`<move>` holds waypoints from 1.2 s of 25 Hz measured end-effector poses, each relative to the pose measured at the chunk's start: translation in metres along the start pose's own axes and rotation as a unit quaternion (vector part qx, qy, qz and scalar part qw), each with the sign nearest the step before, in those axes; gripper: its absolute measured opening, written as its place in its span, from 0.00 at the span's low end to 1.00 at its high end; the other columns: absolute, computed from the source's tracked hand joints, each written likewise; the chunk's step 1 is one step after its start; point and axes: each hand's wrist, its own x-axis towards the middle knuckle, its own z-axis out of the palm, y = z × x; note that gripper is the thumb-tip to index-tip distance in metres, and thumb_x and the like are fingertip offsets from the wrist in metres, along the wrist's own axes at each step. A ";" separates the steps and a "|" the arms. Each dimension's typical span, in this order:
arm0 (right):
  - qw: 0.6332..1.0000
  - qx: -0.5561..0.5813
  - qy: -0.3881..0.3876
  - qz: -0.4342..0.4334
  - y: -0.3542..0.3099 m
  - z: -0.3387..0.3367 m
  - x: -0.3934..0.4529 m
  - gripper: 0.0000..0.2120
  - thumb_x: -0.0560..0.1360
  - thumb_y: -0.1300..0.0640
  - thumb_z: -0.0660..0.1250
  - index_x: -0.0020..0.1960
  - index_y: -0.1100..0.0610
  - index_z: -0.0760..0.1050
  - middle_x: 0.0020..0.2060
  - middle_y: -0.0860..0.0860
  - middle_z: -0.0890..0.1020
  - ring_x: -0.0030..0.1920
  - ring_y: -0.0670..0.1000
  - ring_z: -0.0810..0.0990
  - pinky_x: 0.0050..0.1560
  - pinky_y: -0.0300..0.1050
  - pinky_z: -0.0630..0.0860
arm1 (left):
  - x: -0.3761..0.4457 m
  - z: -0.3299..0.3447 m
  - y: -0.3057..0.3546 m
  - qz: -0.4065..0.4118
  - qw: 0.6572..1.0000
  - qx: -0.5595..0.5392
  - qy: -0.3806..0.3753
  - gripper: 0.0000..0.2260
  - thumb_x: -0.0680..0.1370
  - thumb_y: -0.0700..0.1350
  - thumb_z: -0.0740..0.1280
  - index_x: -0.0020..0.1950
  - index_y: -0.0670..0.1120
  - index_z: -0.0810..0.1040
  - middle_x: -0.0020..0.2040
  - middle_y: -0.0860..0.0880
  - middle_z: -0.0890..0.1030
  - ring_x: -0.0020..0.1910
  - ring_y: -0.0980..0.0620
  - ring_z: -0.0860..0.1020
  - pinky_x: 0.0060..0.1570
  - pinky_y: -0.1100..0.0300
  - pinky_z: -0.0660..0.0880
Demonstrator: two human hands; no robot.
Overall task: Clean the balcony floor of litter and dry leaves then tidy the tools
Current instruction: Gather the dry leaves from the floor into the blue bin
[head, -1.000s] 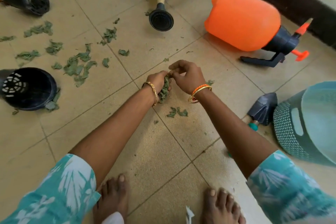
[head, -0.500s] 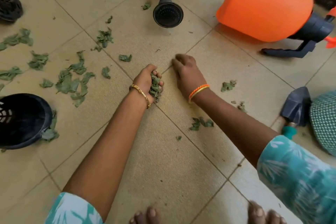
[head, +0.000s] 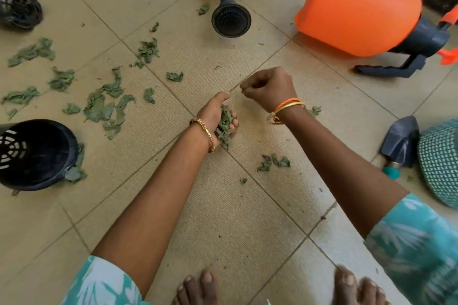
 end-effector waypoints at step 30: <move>0.956 -0.214 -0.050 -0.196 0.063 0.040 -0.171 0.26 0.74 0.52 0.67 0.67 0.65 0.69 0.66 0.67 0.68 0.68 0.65 0.66 0.67 0.58 0.67 | -0.040 -0.034 -0.057 0.030 0.994 -0.095 0.037 0.22 0.76 0.43 0.63 0.22 0.50 0.63 0.19 0.55 0.64 0.18 0.57 0.64 0.25 0.67 0.66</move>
